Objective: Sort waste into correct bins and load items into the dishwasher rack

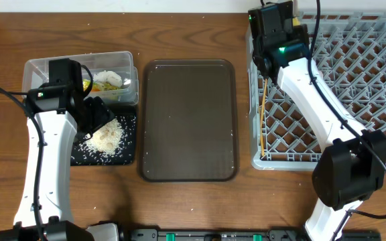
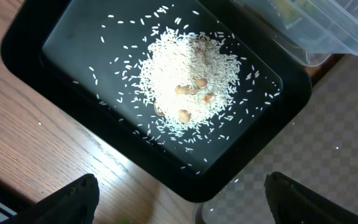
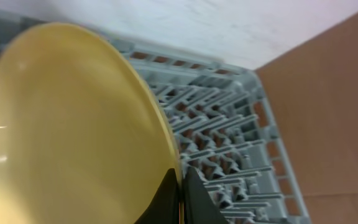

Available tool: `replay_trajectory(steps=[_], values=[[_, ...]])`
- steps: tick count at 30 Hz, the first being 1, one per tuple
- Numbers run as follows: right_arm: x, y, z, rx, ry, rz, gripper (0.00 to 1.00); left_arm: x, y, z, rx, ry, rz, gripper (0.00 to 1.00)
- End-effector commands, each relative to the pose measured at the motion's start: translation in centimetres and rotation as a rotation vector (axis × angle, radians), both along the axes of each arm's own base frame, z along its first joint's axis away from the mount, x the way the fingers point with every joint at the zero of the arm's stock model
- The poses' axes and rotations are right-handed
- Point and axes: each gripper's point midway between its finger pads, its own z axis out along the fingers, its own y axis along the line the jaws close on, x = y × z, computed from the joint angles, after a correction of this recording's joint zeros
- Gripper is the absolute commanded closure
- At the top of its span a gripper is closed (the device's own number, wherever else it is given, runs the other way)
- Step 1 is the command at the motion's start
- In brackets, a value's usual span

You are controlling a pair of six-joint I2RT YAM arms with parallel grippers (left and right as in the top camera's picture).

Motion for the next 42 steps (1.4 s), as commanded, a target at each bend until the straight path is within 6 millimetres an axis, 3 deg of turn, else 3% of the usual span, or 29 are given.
replay_trajectory(steps=[1,7,11,15,21,25,31,37,42], values=[[0.5,3.0,-1.7,0.1,0.04,0.109,0.99,-0.2,0.4,0.1,0.019,0.004,-0.001,0.12],[0.1,6.0,-2.2,0.128,0.058,0.183,0.91,-0.2,0.4,0.1,0.019,0.004,-0.001,0.12],[-0.1,7.3,-2.3,0.139,0.061,0.209,0.65,-0.2,0.4,0.1,0.019,0.004,-0.001,0.12],[-0.5,7.8,-2.5,0.132,0.077,0.218,0.49,-0.2,0.4,0.1,0.019,0.004,-0.001,0.12],[-2.2,6.6,-1.5,0.243,0.059,0.134,0.39,-0.2,0.4,0.1,0.019,0.005,-0.001,0.12],[-3.8,6.8,0.1,0.478,0.09,0.187,0.38,-0.2,0.4,0.1,0.019,0.004,-0.001,0.12],[-6.7,4.1,2.4,0.763,0.158,0.219,0.33,0.2,0.0,0.1,0.014,-0.004,-0.036,0.07],[-10.6,-0.4,0.1,0.86,0.325,0.073,0.27,2.1,-4.1,0.4,-0.05,-0.067,-0.287,0.06],[-13.6,-1.6,-1.2,0.829,0.459,0.046,0.16,0.8,-6.5,0.0,-0.056,-0.005,-0.403,0.03]])
